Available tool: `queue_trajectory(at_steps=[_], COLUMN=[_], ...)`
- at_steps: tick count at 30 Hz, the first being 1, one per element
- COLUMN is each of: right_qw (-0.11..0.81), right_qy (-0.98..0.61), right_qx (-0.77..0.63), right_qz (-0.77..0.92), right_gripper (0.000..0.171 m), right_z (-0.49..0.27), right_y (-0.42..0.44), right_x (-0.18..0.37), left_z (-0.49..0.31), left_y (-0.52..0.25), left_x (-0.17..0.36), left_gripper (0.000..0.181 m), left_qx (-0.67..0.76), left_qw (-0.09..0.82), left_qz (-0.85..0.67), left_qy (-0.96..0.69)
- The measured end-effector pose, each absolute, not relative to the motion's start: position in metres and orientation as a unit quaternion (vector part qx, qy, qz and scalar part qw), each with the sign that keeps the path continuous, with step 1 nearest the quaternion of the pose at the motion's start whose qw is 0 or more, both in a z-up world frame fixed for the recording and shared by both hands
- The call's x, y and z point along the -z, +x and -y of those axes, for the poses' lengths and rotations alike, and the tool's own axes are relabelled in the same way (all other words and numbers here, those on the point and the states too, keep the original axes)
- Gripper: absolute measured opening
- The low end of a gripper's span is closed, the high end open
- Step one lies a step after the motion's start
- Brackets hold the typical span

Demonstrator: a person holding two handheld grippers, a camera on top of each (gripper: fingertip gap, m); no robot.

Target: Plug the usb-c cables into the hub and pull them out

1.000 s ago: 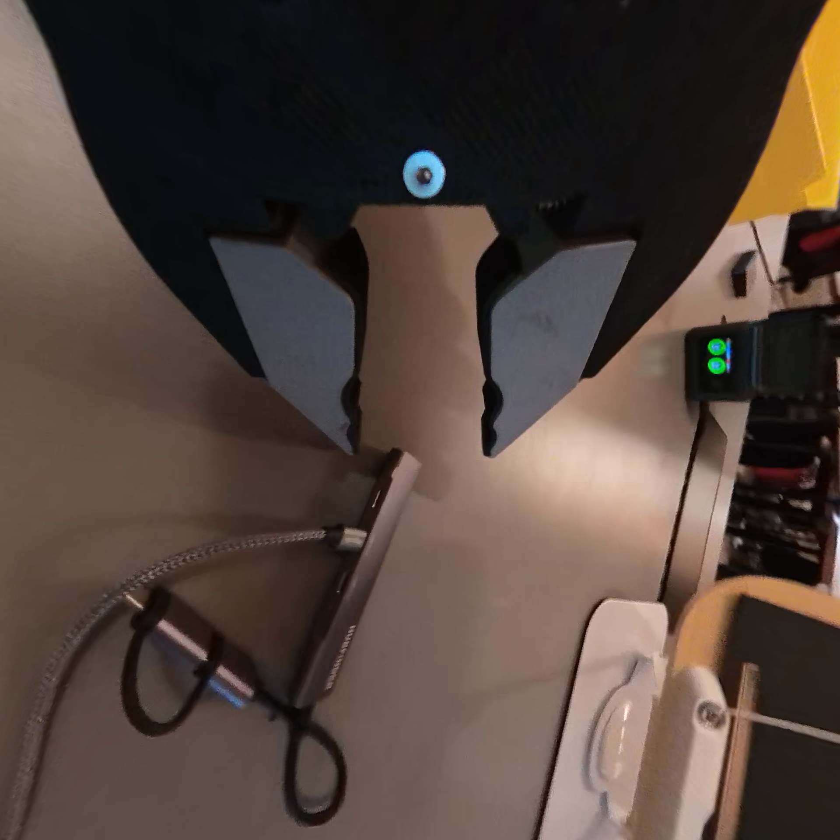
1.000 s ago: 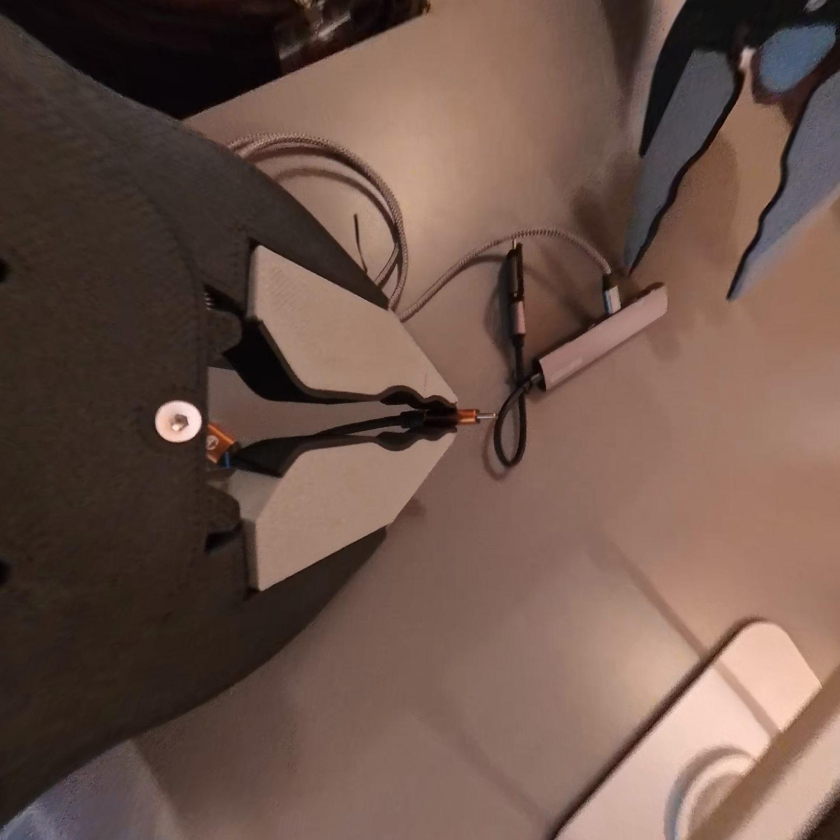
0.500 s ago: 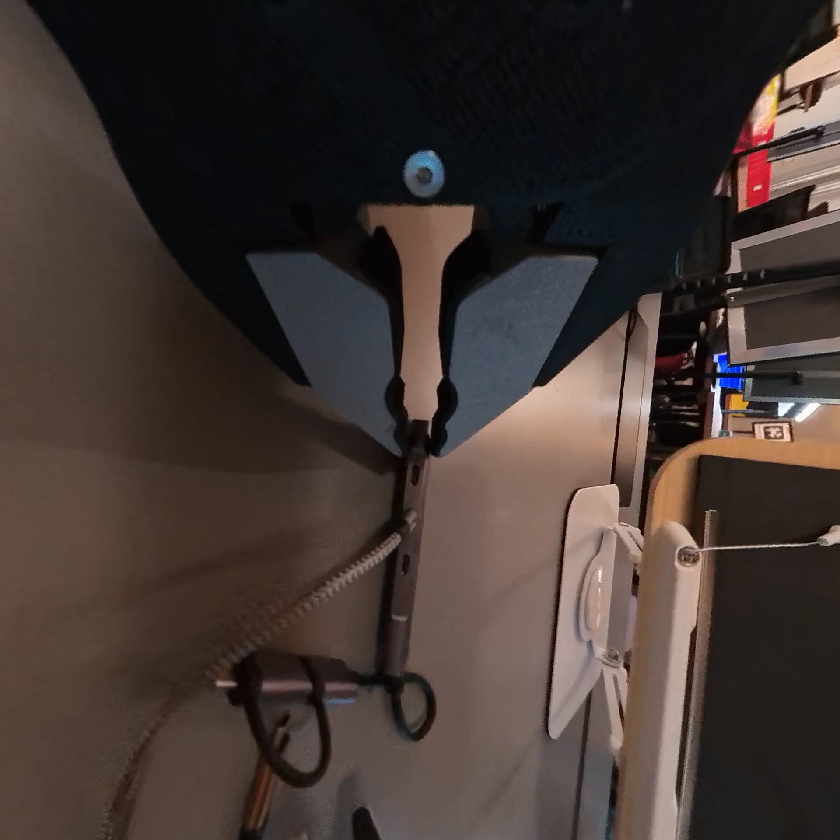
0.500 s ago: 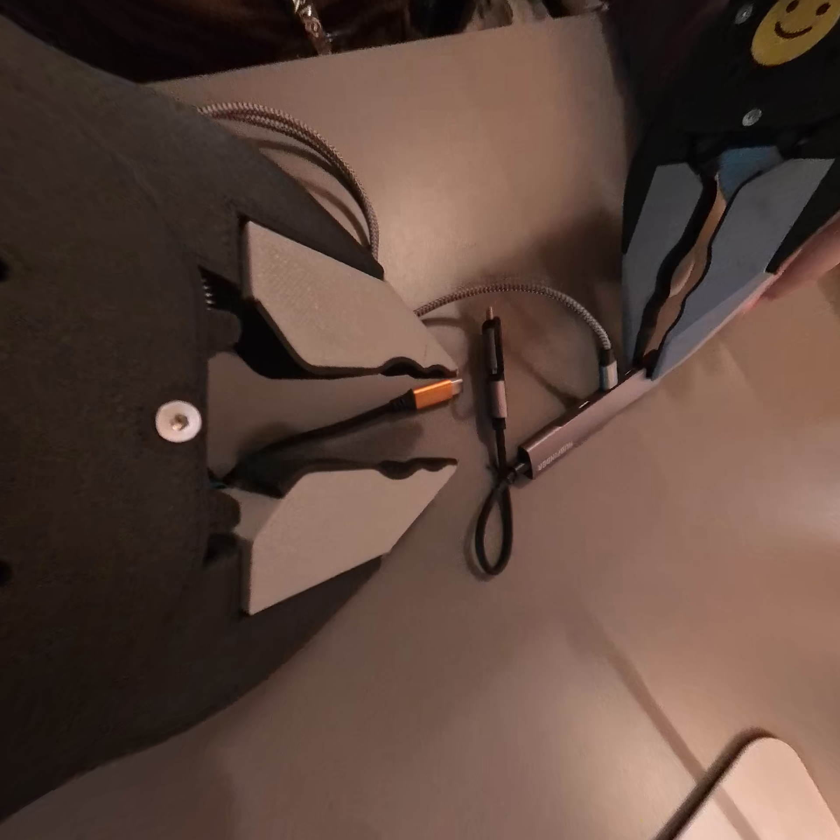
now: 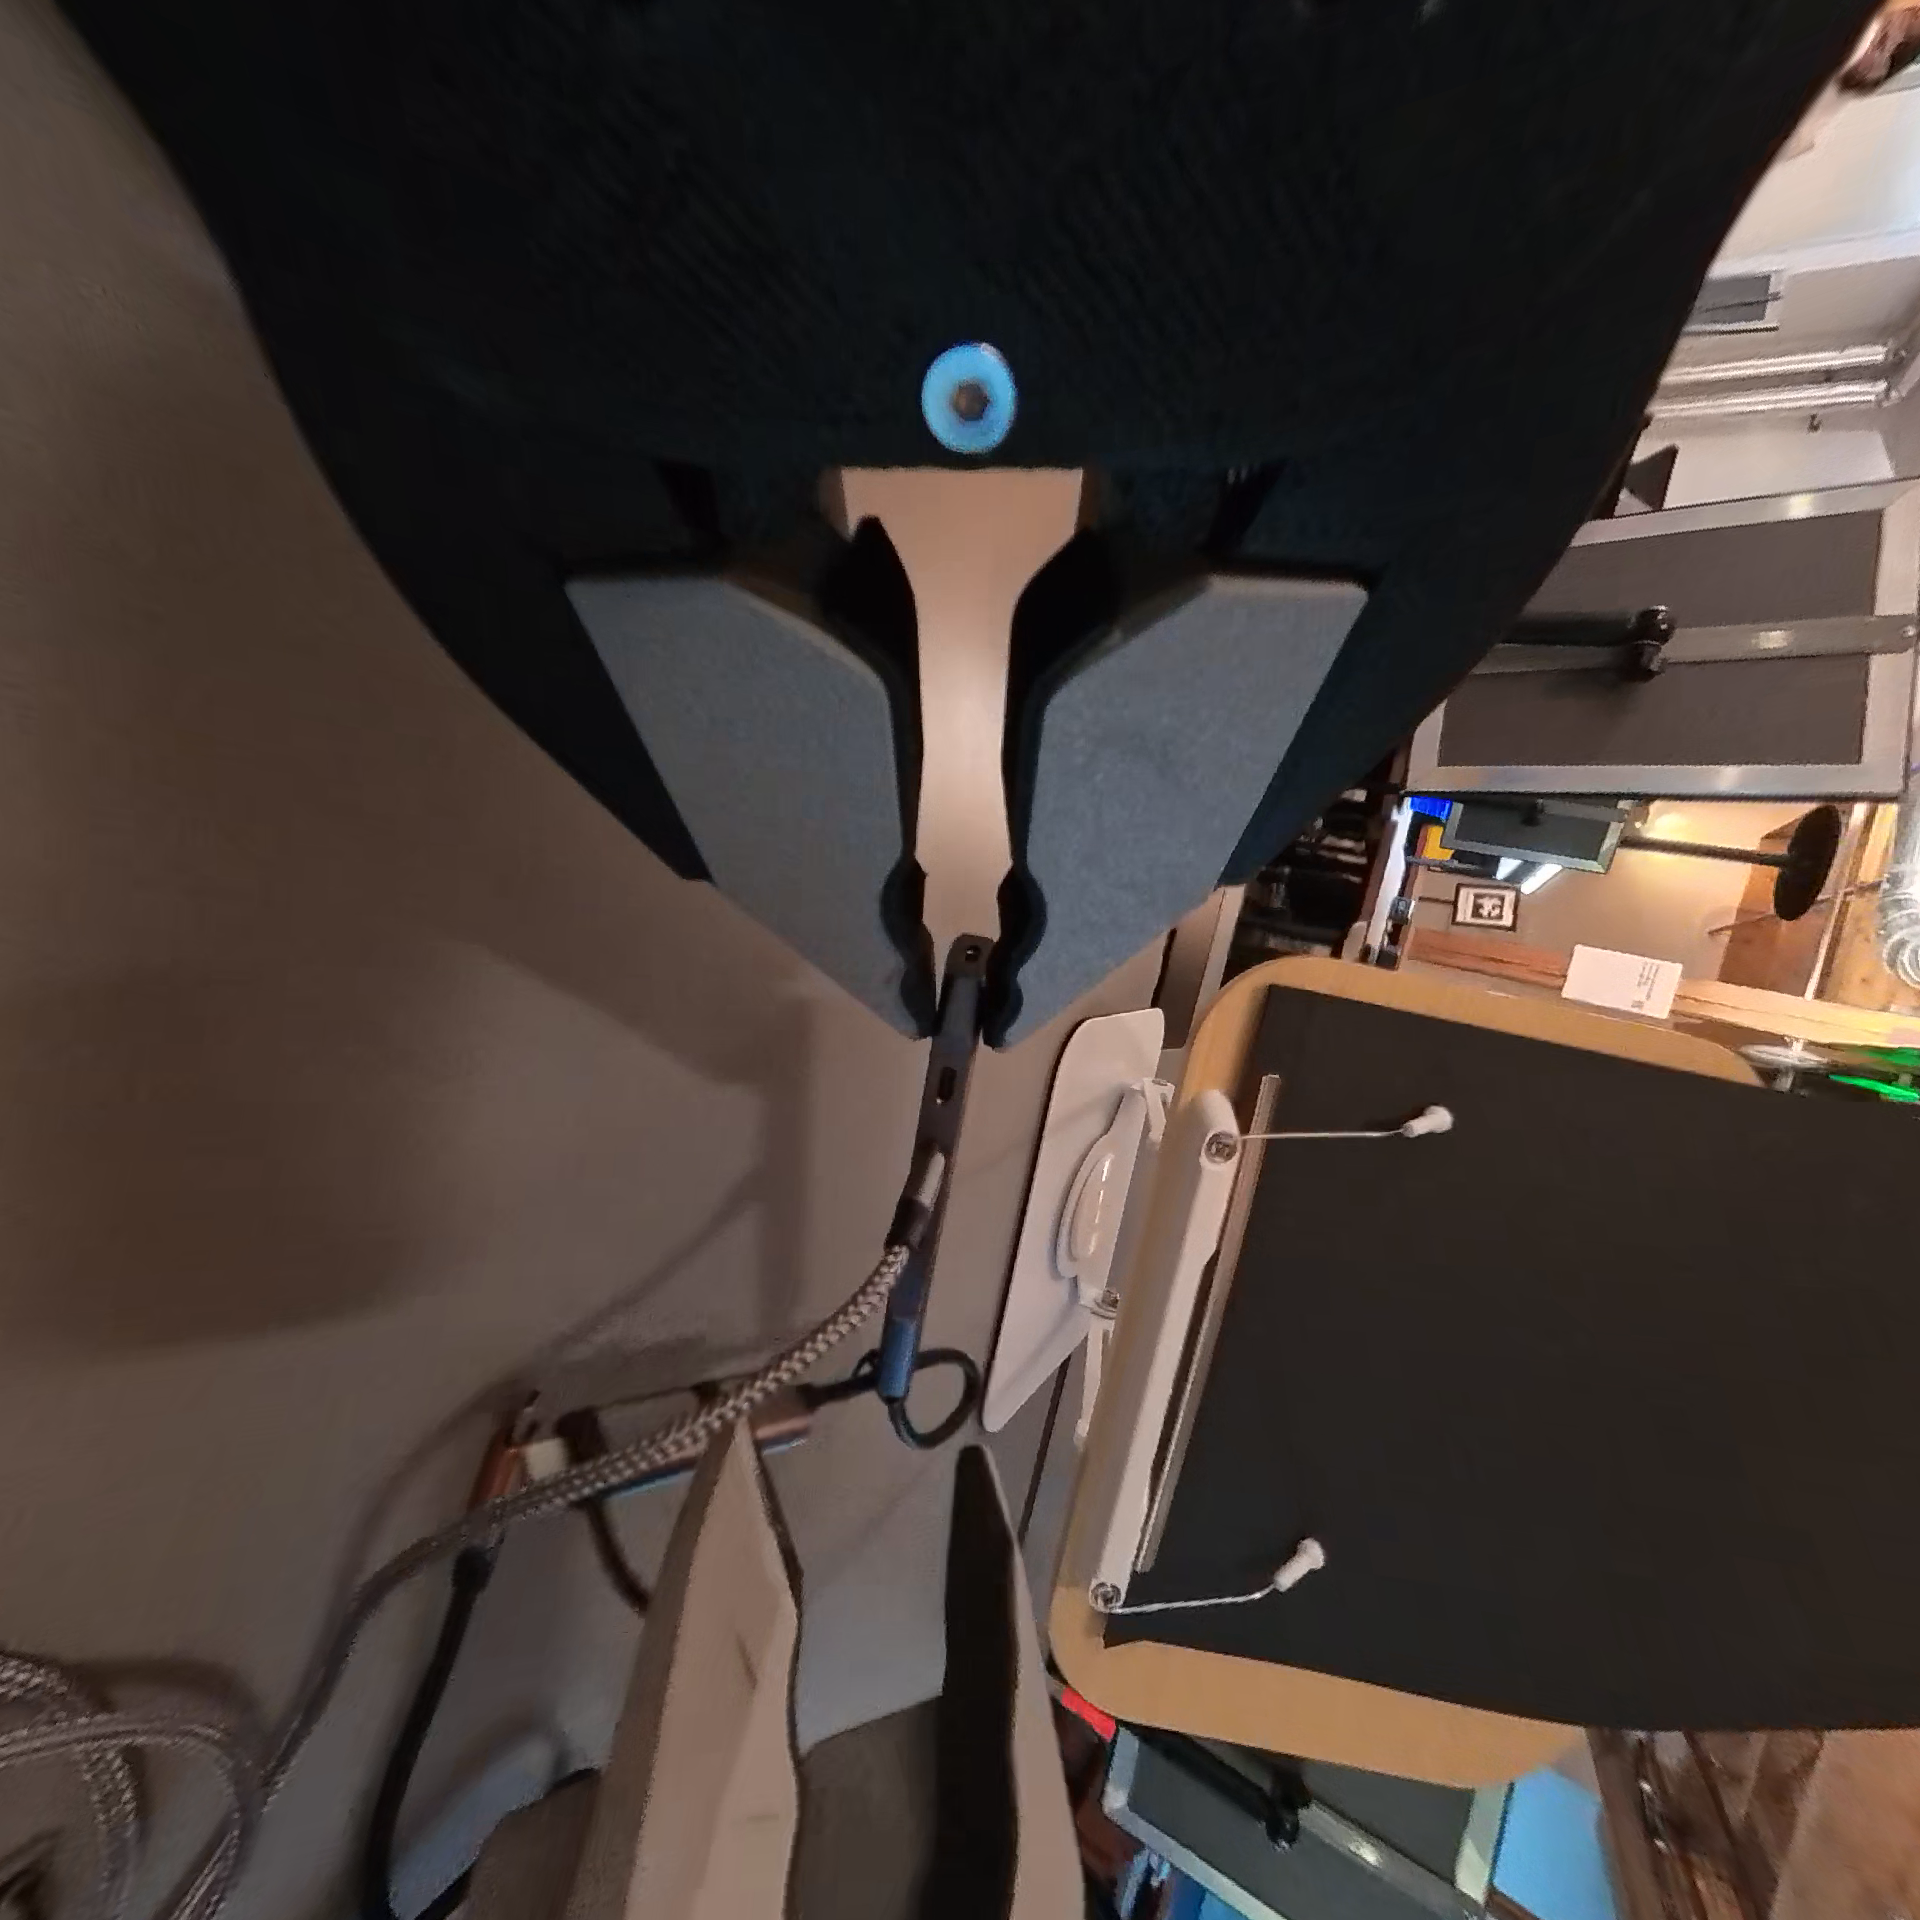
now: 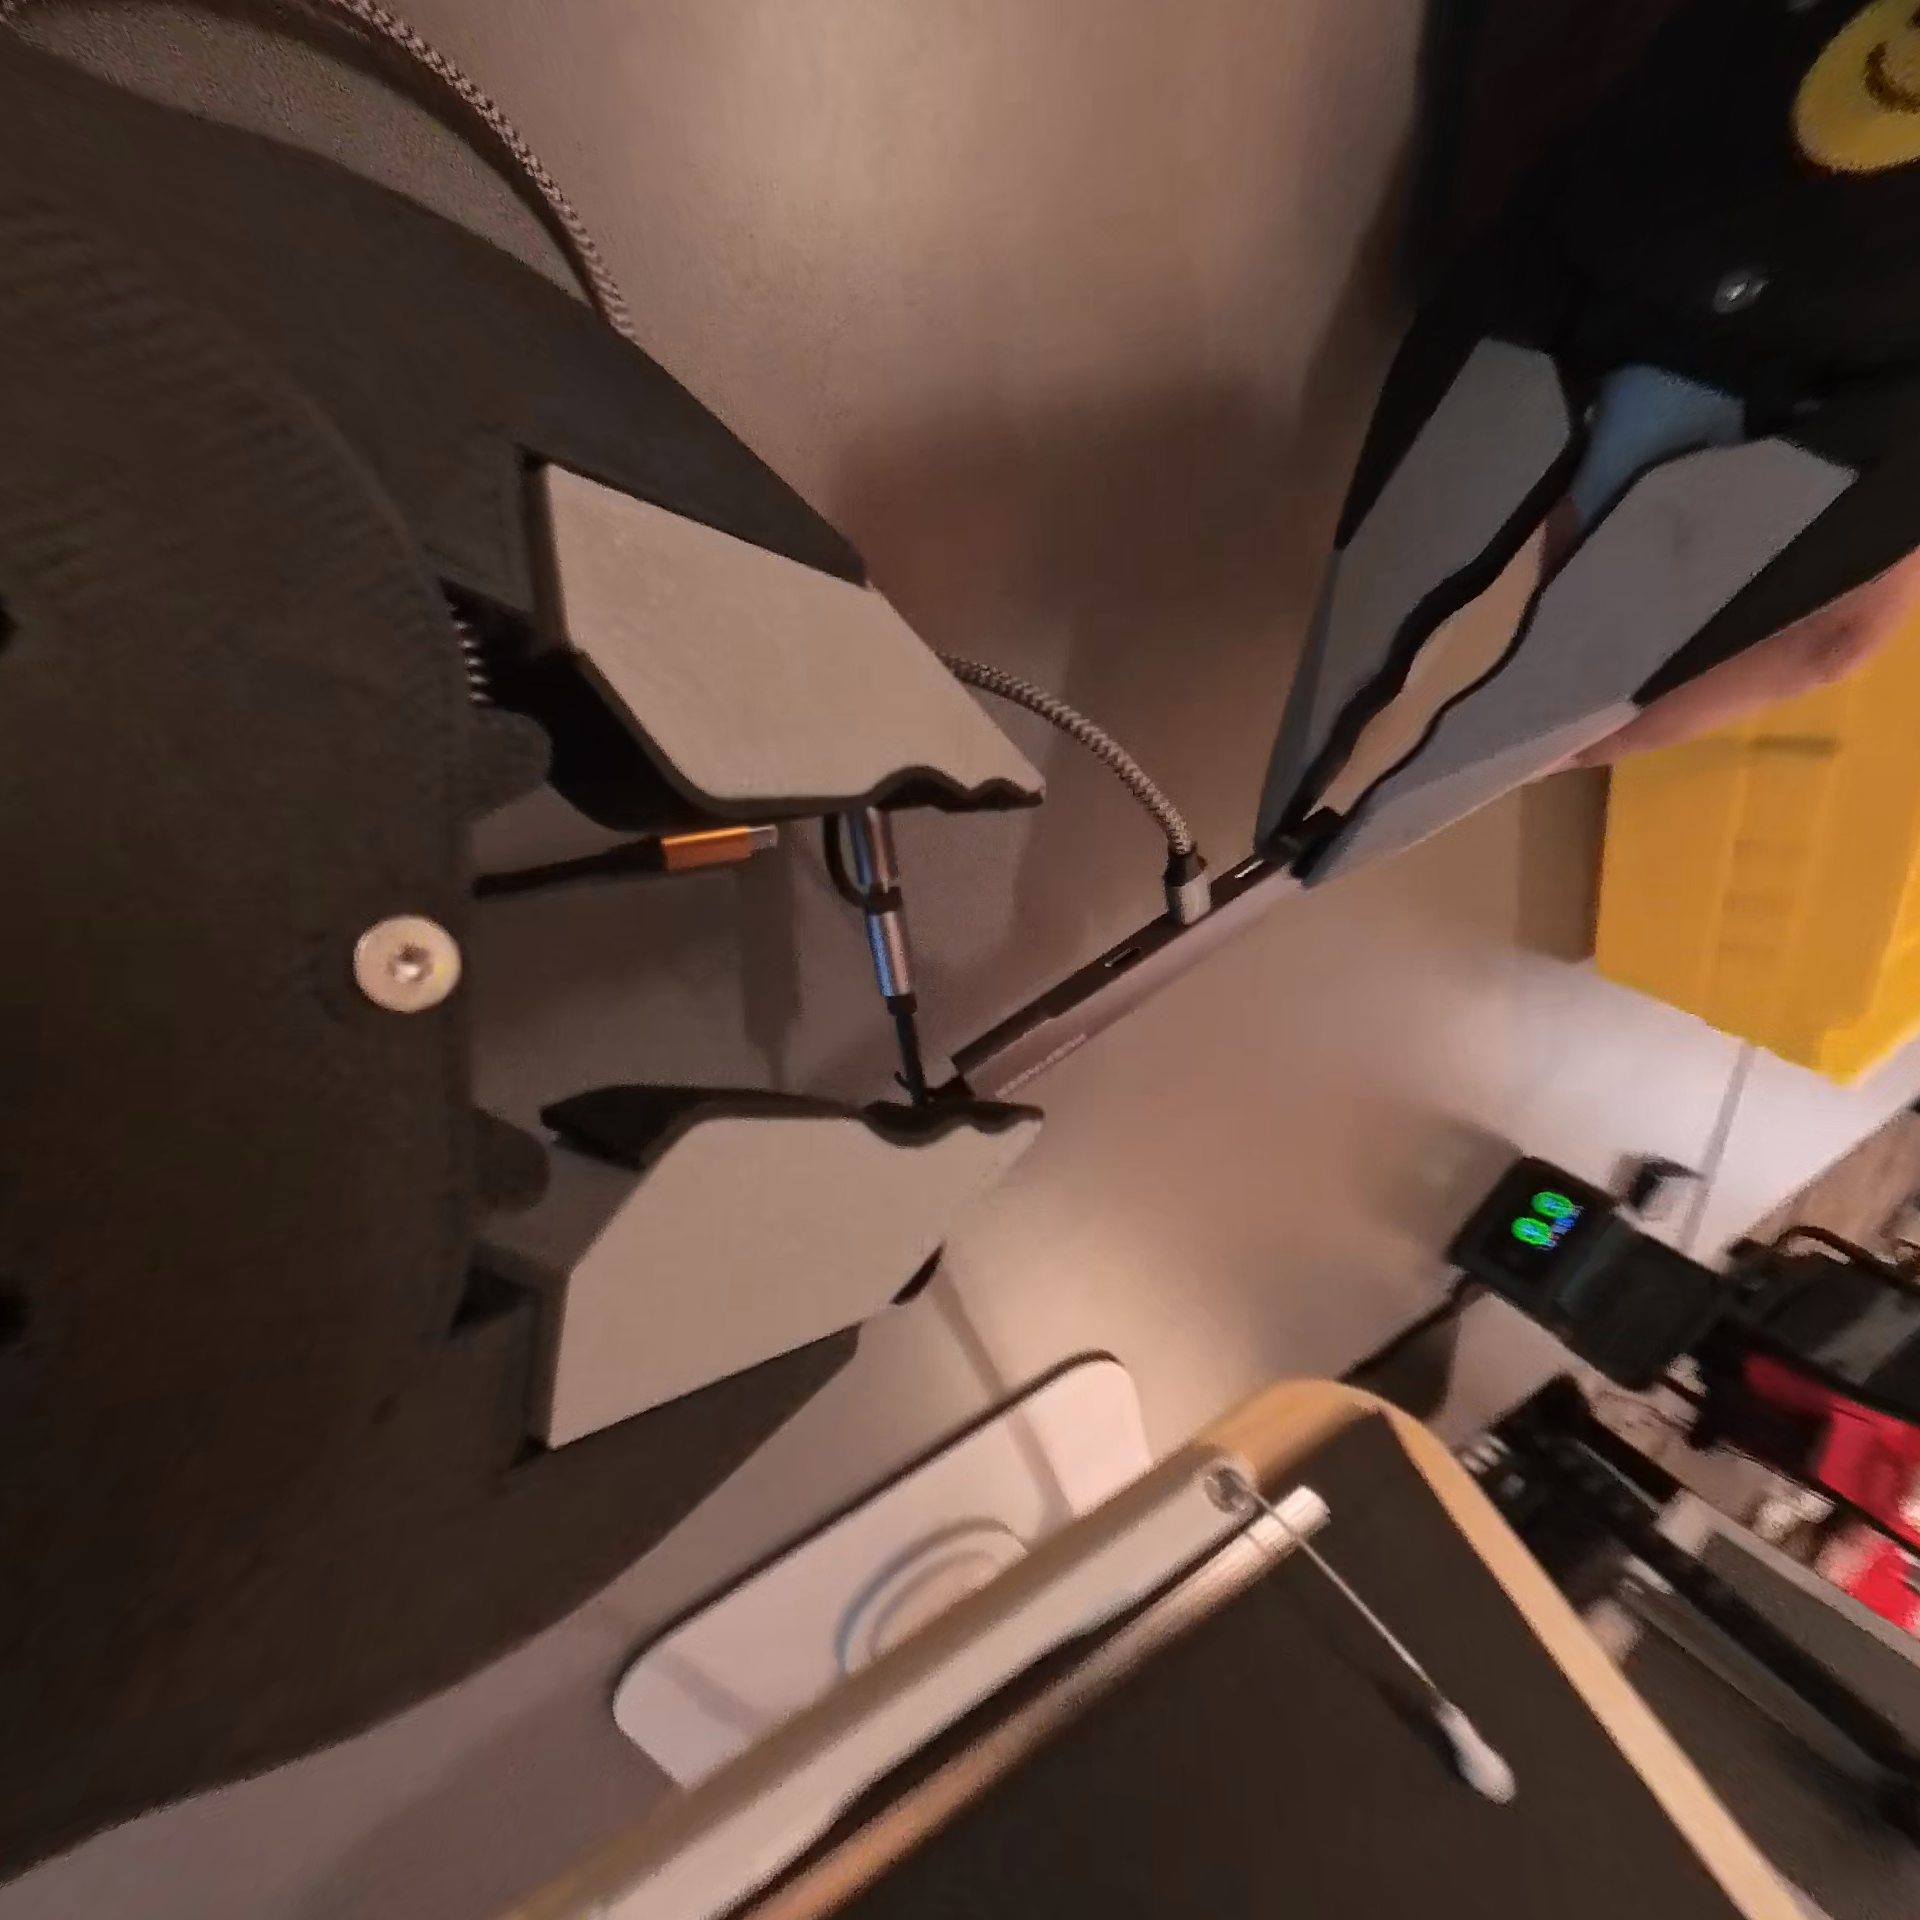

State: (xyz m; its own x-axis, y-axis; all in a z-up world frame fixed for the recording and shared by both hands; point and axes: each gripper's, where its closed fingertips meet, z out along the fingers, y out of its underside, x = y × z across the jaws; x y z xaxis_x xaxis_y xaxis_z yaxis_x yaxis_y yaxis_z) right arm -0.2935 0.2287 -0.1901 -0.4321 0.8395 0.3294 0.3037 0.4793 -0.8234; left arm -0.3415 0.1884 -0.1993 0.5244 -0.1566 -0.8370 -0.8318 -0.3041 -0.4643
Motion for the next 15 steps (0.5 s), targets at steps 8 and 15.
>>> queue_trajectory(at_steps=[8,15], right_qw=[0.387,0.49], right_qy=[-0.37,-0.321], right_qx=[-0.386,-0.202], right_qz=[0.751,0.785], right_gripper=[0.049,0.018], right_z=[-0.231,-0.245], right_y=[-0.294,-0.31], right_x=[0.176,0.202], left_z=[-0.187,-0.188], left_y=[-0.333,-0.314], left_x=[0.188,0.184], left_gripper=[0.007,0.007], left_qx=[-0.373,-0.353], left_qw=[0.502,0.531], left_qz=[-0.35,-0.368], left_qy=[-0.697,-0.677])
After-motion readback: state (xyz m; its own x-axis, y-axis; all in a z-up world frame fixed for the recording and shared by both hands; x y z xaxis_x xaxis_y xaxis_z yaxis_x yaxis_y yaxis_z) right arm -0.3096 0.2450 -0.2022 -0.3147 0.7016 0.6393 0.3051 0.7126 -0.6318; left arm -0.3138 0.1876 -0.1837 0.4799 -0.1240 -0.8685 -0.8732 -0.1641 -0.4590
